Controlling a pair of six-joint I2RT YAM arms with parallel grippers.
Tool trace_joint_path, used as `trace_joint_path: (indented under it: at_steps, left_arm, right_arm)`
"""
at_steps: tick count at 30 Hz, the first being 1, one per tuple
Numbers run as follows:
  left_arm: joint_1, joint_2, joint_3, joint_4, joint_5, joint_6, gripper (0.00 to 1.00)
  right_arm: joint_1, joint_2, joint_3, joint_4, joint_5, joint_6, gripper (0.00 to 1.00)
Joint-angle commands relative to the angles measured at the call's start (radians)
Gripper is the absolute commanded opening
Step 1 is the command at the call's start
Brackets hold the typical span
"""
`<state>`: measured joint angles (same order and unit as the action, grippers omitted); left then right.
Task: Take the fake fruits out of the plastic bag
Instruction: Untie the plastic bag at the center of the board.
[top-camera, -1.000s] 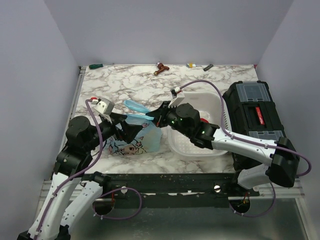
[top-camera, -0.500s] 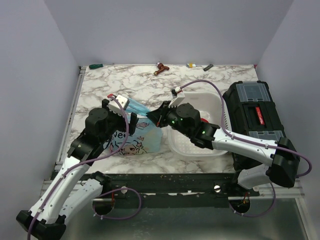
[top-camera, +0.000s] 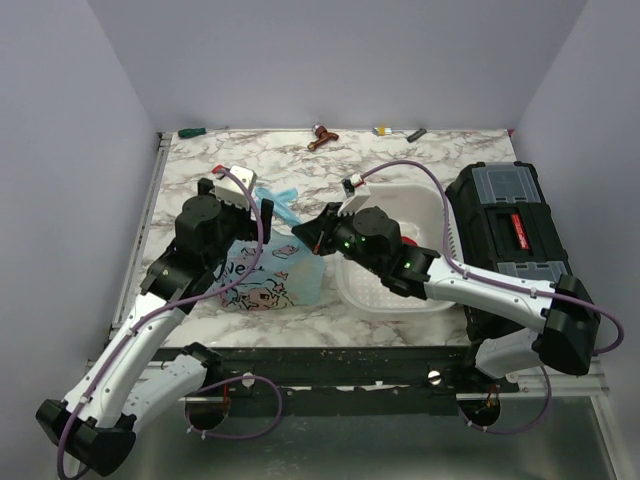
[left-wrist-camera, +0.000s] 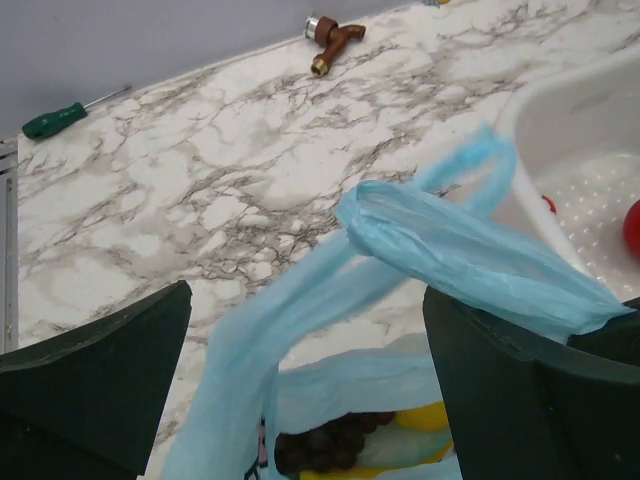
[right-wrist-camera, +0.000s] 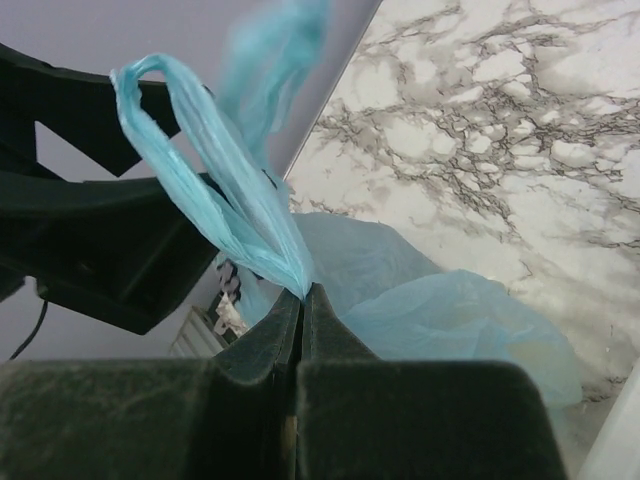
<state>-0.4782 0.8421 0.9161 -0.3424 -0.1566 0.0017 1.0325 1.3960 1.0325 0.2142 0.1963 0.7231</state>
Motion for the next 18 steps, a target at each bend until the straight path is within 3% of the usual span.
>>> trace_joint_path:
  at_steps: [1,3,7,13,18]
  left_arm:
    - [-0.003,0.046,0.075,0.018,0.087,-0.052,0.99]
    - [-0.002,0.116,0.135,-0.037,0.074,-0.058,0.99]
    - [-0.001,0.183,0.193,-0.118,-0.102,-0.099,0.98]
    - [0.003,0.075,0.035,0.040,0.194,-0.009,0.99]
    - [0.010,0.137,0.071,-0.023,0.094,-0.007,0.99]
  right_arm:
    - [-0.001,-0.038,0.005,-0.013,0.002,0.008,0.01]
    - [0.000,-0.044,-0.004,-0.004,-0.007,0.011,0.01]
    - [-0.001,-0.048,0.007,-0.025,0.002,0.012,0.01]
    - [-0.001,-0.046,0.008,-0.033,0.021,0.007,0.01]
    - [0.000,-0.041,0.018,-0.032,0.009,0.002,0.01]
